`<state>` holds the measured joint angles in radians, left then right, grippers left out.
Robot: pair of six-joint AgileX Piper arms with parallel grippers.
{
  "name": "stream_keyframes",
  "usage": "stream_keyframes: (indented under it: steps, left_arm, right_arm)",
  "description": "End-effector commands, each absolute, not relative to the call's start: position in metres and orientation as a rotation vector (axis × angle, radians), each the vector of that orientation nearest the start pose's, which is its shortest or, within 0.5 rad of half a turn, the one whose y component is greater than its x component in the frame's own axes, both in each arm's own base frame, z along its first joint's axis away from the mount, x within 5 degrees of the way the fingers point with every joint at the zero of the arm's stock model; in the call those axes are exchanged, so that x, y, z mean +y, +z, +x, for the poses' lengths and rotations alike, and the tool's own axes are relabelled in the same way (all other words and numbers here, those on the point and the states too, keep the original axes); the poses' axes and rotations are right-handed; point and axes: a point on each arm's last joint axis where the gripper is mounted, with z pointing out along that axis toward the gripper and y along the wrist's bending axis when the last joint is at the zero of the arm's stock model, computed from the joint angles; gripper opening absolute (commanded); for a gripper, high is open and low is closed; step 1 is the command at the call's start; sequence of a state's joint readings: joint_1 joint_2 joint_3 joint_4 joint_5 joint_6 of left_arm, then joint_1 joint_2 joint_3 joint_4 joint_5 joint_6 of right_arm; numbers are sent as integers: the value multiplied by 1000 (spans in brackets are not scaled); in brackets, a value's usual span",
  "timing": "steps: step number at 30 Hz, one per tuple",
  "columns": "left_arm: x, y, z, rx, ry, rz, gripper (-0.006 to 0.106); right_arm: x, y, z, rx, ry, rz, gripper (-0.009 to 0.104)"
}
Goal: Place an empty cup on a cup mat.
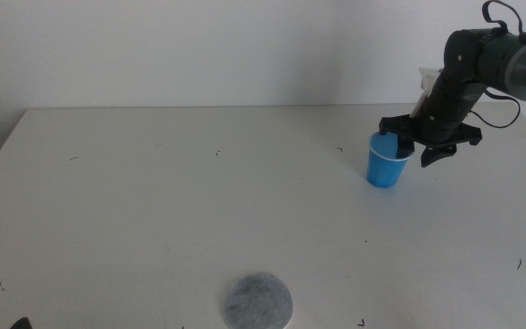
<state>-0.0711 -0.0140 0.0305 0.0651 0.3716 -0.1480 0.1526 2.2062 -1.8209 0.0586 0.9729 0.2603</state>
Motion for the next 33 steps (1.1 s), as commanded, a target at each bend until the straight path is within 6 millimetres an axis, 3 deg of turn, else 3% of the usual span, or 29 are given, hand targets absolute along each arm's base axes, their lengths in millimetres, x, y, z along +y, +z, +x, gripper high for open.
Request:
stream_keyframes:
  steps: [1, 3, 8, 11, 17, 20, 28, 33]
  left_arm:
    - [-2, 179, 53, 1787, -102, -38, 105]
    - [-2, 179, 53, 1787, -102, -38, 105]
    - [-2, 179, 53, 1787, -102, -38, 105]
    - [-2, 179, 53, 1787, -102, -38, 105]
    - [-2, 179, 53, 1787, -102, -38, 105]
    - [-2, 179, 53, 1787, -102, -38, 105]
    - [-2, 179, 53, 1787, -102, -38, 105]
    - [-2, 179, 53, 1787, -102, -38, 105]
  right_arm:
    - [73, 229, 468, 2716, 186, 172, 17]
    - [73, 229, 468, 2709, 183, 151, -2]
    - [73, 233, 466, 2711, 181, 140, -1]
    - [76, 251, 459, 2688, 189, 122, -1]
    - [81, 283, 424, 2639, 233, 70, -1]
    - [87, 297, 394, 2618, 253, 40, -1]
    - [134, 326, 326, 2607, 329, -169, -1]
    - [178, 325, 300, 2644, 375, -330, -1]
